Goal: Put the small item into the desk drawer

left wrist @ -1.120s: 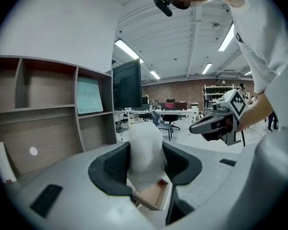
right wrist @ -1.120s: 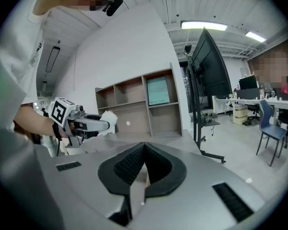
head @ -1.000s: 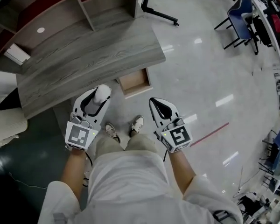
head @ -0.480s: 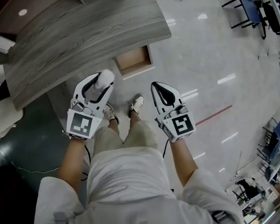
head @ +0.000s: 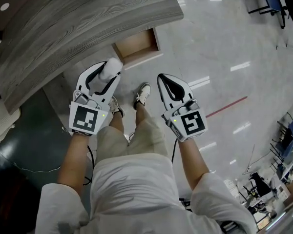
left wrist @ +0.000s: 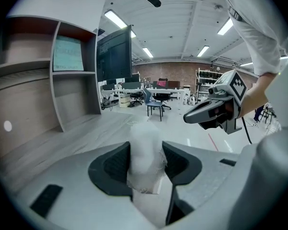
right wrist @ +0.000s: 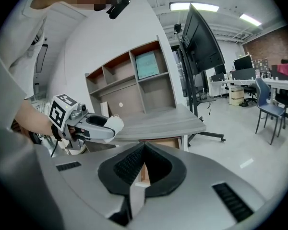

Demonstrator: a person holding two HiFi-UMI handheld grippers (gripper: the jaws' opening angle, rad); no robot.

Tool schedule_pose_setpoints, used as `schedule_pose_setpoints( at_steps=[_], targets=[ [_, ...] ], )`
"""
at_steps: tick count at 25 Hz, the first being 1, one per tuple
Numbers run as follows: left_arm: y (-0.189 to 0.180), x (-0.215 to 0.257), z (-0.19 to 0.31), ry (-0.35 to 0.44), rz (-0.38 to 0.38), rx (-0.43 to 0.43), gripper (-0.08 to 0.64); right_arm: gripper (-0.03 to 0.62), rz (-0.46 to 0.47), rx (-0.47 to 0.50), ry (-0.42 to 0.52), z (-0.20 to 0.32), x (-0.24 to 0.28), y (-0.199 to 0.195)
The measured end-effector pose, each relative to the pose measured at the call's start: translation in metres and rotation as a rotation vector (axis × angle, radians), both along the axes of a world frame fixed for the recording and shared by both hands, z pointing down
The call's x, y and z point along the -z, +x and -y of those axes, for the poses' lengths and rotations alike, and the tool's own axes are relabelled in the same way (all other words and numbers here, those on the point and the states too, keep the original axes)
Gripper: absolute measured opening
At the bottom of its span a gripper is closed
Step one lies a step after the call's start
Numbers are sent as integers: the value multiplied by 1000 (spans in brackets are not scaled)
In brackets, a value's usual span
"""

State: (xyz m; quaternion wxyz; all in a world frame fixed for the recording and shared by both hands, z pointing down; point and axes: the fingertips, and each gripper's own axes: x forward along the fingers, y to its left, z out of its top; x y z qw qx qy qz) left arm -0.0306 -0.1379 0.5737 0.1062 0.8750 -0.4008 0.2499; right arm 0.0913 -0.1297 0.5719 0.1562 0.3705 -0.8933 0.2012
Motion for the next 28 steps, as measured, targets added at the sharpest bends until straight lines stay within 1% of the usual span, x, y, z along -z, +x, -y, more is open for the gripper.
schedule_pose_setpoints(
  at_steps=[6, 10, 13, 18, 21, 24, 28],
  targets=[
    [15, -45, 11, -25, 11, -11, 170, -2, -20, -2, -12, 6, -29, 15],
    [28, -62, 18, -30, 39, -28, 170, -2, -26, -5, -35, 6, -41, 25],
    [36, -74, 21, -35, 63, -45, 170, -2, -25, 7, -33, 9, -45, 27],
    [50, -97, 28, -29, 144, -116, 170, -2, -37, 10, -24, 21, -48, 32],
    [59, -109, 29, -41, 189, -158, 170, -2, -30, 5, -26, 26, -48, 34],
    [67, -127, 34, -66, 229, -184, 170, -2, -30, 3, -34, 31, -54, 39],
    [76, -155, 39, -120, 304, -204, 170, -2, -36, 1, -47, 35, -63, 45]
  ],
)
